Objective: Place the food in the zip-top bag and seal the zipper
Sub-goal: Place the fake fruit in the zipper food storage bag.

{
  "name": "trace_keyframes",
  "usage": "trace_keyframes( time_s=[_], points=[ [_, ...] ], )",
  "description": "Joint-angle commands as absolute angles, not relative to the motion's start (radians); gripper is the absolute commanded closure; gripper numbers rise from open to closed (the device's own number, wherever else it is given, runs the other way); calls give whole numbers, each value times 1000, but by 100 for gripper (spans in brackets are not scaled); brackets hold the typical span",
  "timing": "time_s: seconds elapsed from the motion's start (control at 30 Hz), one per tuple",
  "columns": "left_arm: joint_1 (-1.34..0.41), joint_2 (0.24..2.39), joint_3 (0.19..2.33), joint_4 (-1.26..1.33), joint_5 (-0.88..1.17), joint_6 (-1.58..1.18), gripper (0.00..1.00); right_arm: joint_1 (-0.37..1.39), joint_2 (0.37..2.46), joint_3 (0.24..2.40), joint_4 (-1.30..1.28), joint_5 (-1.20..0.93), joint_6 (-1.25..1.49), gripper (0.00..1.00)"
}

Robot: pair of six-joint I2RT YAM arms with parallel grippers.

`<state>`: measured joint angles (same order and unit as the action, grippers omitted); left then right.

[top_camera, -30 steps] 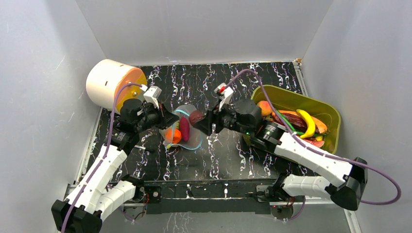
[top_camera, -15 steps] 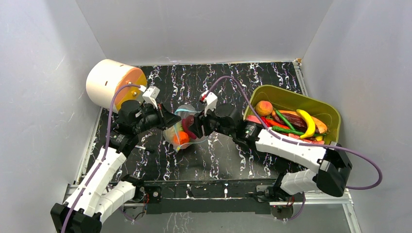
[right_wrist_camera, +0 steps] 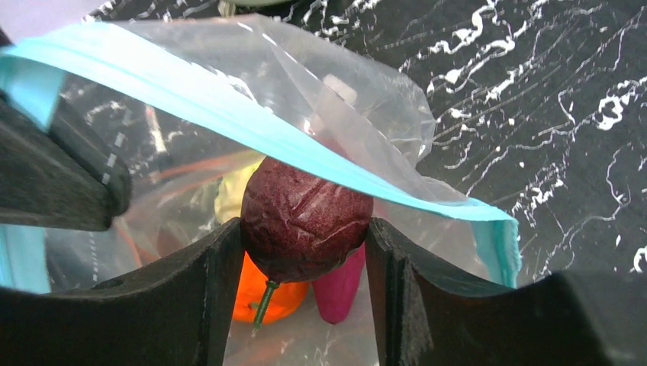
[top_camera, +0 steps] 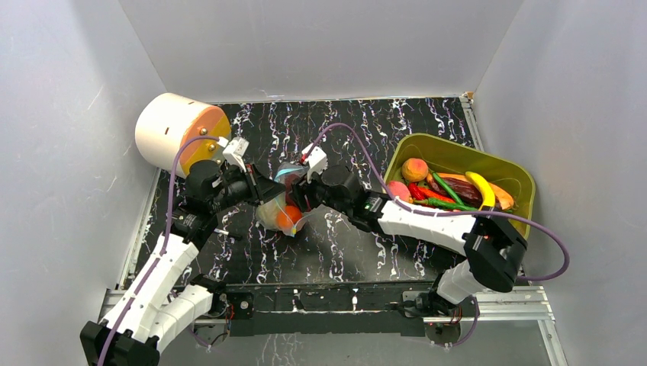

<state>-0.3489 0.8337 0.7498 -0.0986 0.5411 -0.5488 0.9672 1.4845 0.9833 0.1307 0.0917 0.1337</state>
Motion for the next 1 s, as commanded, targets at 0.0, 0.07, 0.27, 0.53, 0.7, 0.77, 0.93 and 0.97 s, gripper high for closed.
trace_keyframes(
  time_s=[0.0,0.07,0.27,0.53,0.7,0.77,0.93,0.97],
  points=[
    [-350,798,739,-50,568,-587,100,971,1477,977,354,100,96,43],
    [-350,793,736,-48,556,-585,100,971,1485,982,349,87,113,37],
    [-351,805,746,-48,553,-580,100,971,1462,979,311,114,173,28],
    [-350,811,787,-153,485,-488,100,971,1381,1038,92,120,173,28],
    [-351,798,800,-212,418,-404,100,969,1336,1098,-101,155,173,28],
    [-351,795,802,-223,409,-380,100,969,1318,1120,-152,155,173,28],
    [-351,787,786,-227,408,-330,100,969,1272,1175,-248,180,173,28],
    [-351,785,781,-225,418,-325,100,967,1258,1180,-261,191,173,28]
  ],
)
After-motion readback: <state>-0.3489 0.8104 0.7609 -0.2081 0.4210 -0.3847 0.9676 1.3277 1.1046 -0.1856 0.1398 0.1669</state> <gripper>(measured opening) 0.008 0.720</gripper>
